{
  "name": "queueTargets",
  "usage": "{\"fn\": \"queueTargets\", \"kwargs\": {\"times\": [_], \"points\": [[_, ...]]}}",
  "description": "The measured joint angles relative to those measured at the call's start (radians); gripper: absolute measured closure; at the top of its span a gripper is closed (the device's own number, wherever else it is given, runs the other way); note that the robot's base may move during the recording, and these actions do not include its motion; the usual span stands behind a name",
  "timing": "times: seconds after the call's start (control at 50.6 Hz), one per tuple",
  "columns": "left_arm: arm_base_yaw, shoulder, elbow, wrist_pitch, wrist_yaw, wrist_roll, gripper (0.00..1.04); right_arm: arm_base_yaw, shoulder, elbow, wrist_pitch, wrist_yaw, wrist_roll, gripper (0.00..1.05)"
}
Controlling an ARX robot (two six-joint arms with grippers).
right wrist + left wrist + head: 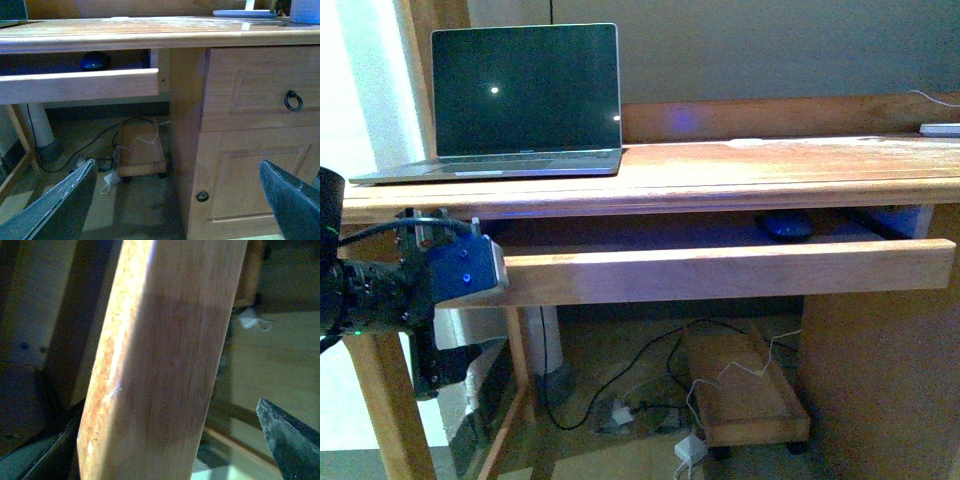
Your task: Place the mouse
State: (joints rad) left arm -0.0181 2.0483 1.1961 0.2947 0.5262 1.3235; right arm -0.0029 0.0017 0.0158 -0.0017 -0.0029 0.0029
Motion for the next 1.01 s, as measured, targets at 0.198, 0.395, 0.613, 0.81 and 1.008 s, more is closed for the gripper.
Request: {"fn": "queueTargets", "kwargs": {"times": [0.198, 0.395, 0.613, 0.81, 1.008], "points": [[-0.003, -0.164, -0.100, -0.233, 0.133, -0.162, 0.08, 0.000, 0.000, 0.000, 0.000, 0.000, 0.000, 0.07], [-0.029, -0.312, -0.231, -0.238, 0.281, -0.434, 0.08, 0.000, 0.000, 0.000, 0.000, 0.000, 0.000, 0.07], [-0.074, -0.489, -0.353, -0.063, 0.312, -0.919, 0.08, 0.000, 0.000, 0.000, 0.000, 0.000, 0.000, 0.07], [-0.154, -0.757, -0.406, 0.186, 0.048, -1.352, 0.08, 0.000, 0.000, 0.000, 0.000, 0.000, 0.000, 0.07], [-0.233, -1.055, -0.595, 0.139, -0.270, -1.553, 0.08, 0.000, 0.000, 0.000, 0.000, 0.000, 0.000, 0.07]]}}
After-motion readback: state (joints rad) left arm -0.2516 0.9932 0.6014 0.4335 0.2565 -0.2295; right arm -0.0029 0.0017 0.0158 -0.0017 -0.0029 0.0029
